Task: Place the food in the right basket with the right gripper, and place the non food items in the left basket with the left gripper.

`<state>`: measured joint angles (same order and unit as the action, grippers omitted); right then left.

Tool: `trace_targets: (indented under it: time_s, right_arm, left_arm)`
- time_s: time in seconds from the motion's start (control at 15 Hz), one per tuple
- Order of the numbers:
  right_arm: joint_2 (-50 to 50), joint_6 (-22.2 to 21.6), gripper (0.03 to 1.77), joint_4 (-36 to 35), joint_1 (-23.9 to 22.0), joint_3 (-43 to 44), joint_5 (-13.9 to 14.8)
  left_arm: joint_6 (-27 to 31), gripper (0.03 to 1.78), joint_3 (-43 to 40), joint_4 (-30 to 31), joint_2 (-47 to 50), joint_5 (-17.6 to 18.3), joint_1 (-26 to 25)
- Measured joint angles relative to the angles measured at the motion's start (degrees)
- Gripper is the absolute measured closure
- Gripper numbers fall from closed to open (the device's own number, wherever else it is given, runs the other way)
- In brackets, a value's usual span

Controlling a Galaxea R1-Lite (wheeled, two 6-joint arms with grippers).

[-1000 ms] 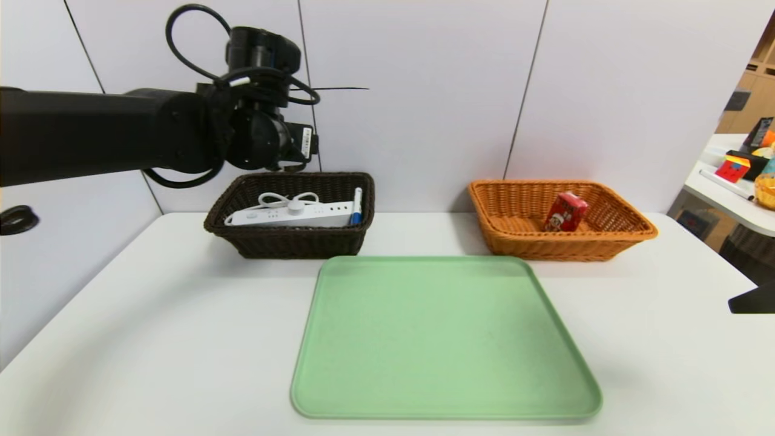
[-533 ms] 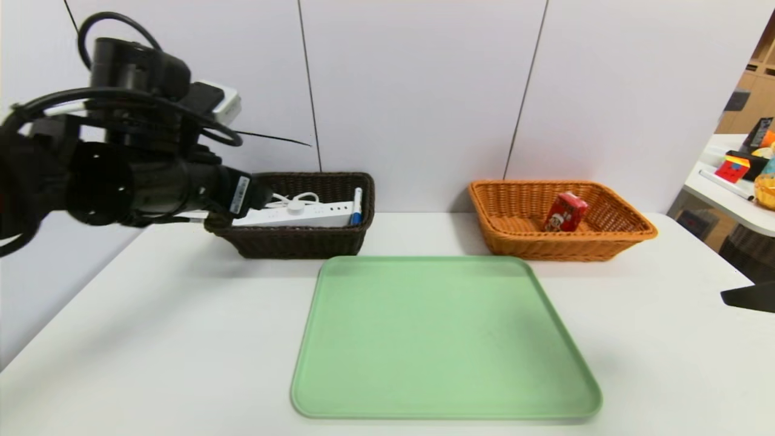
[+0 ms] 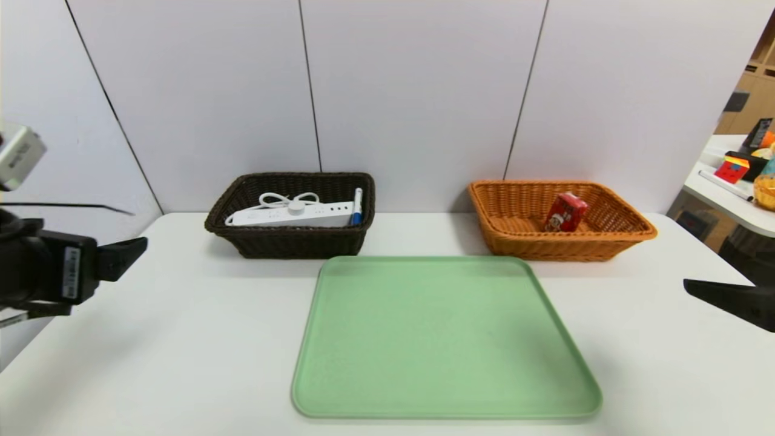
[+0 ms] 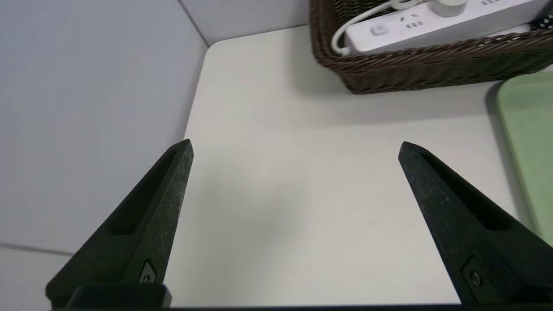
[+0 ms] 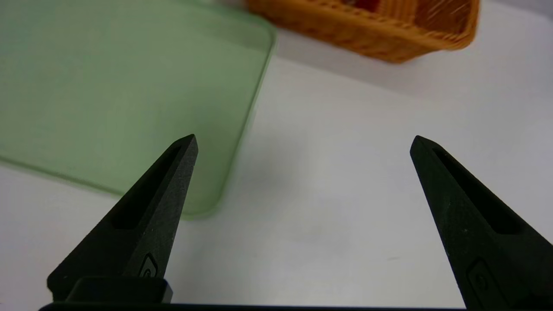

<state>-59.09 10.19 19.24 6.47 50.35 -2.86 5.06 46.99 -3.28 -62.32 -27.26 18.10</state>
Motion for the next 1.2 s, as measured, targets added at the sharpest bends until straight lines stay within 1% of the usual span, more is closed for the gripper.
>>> trace_targets:
  time_s: [0.07,0.27,0.4,0.47,0.67,0.87,0.93,1.07,1.2]
  right_arm:
    - [1.73,1.00,0.10,-1.94,-1.93,-1.23,-0.38]
    - [7.66,1.66,0.10,-2.51,-6.47,-2.50,-1.93]
    - [12.04,1.62,0.10,-2.43,-8.23,-3.35,-1.90]
    - [14.58,1.62,0.10,-2.43,-8.78,-4.32,-1.73]
    - [24.00,1.60,0.10,-1.16,-9.52,-8.77,-0.46]
    - [33.77,1.18,0.10,4.72,-9.67,-11.40,-0.11]
    - [36.83,0.61,0.10,6.75,-9.72,-11.98,0.06]
    - [40.51,-2.34,0.10,8.05,-9.78,-11.19,0.76]
    - [42.09,-3.41,0.10,6.89,-9.80,-9.72,0.89]
  left_arm:
    - [0.00,0.12,-2.35,0.06,3.01,-0.13,-1.84]
    - [0.39,0.12,-8.22,0.28,11.00,-0.33,-7.03]
    - [0.91,0.12,-11.22,0.56,16.35,-0.72,-8.61]
    - [1.06,0.12,-12.71,0.61,18.93,-1.54,-8.94]
    - [1.16,0.12,-18.25,0.69,27.10,-4.40,-9.34]
    - [1.06,0.12,-22.42,0.69,34.65,-7.33,-10.08]
    - [1.11,0.12,-23.34,0.59,36.94,-7.85,-11.28]
    - [1.24,0.12,-24.59,0.44,40.91,-7.44,-13.86]
    - [1.22,0.12,-26.19,0.67,44.57,-7.02,-15.15]
